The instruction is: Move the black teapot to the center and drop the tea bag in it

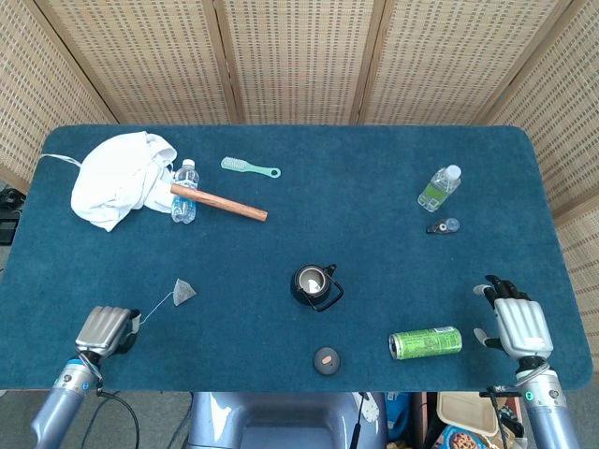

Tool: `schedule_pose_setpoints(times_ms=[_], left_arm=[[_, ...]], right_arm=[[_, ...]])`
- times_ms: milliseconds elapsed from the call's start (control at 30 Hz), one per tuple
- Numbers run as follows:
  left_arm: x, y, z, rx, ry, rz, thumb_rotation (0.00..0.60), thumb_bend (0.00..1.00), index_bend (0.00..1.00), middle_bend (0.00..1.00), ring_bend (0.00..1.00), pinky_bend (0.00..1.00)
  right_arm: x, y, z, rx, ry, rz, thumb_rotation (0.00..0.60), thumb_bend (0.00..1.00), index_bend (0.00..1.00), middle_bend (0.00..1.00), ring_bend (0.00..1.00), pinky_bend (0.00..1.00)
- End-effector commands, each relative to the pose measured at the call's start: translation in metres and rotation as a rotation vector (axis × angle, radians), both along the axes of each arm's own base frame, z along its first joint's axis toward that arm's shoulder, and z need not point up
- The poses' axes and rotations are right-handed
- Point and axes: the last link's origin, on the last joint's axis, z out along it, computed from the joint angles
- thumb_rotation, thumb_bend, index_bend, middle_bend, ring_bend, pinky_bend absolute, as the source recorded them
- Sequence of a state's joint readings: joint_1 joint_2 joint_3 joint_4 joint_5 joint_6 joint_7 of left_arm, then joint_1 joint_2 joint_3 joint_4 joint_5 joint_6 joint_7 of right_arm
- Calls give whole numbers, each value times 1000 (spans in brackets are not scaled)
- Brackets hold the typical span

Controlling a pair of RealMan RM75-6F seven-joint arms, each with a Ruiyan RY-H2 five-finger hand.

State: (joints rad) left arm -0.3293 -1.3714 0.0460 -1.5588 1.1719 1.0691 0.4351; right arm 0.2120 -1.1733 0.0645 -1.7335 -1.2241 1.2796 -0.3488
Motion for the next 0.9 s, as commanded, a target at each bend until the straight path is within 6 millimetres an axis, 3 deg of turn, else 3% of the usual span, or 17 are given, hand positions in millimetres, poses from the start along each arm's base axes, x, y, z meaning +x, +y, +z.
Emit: schedule_pose_setpoints(times_ms=[33,433,900], left_arm=[[0,1,1,6,-4,0,600,467,595,899,805,674],[7,6,25,95,-48,-20,600,467,596,900,806,674],[36,21,62,197,-149,-141,600,467,602,901,807,674]], right_arm=[[0,0,0,-2,0,0,600,378,308,225,198,372],[1,-1,1,-3,-1,4,600,379,308,225,198,372],[5,-2,2,-8,-8,20,600,379,308,225,198,372]])
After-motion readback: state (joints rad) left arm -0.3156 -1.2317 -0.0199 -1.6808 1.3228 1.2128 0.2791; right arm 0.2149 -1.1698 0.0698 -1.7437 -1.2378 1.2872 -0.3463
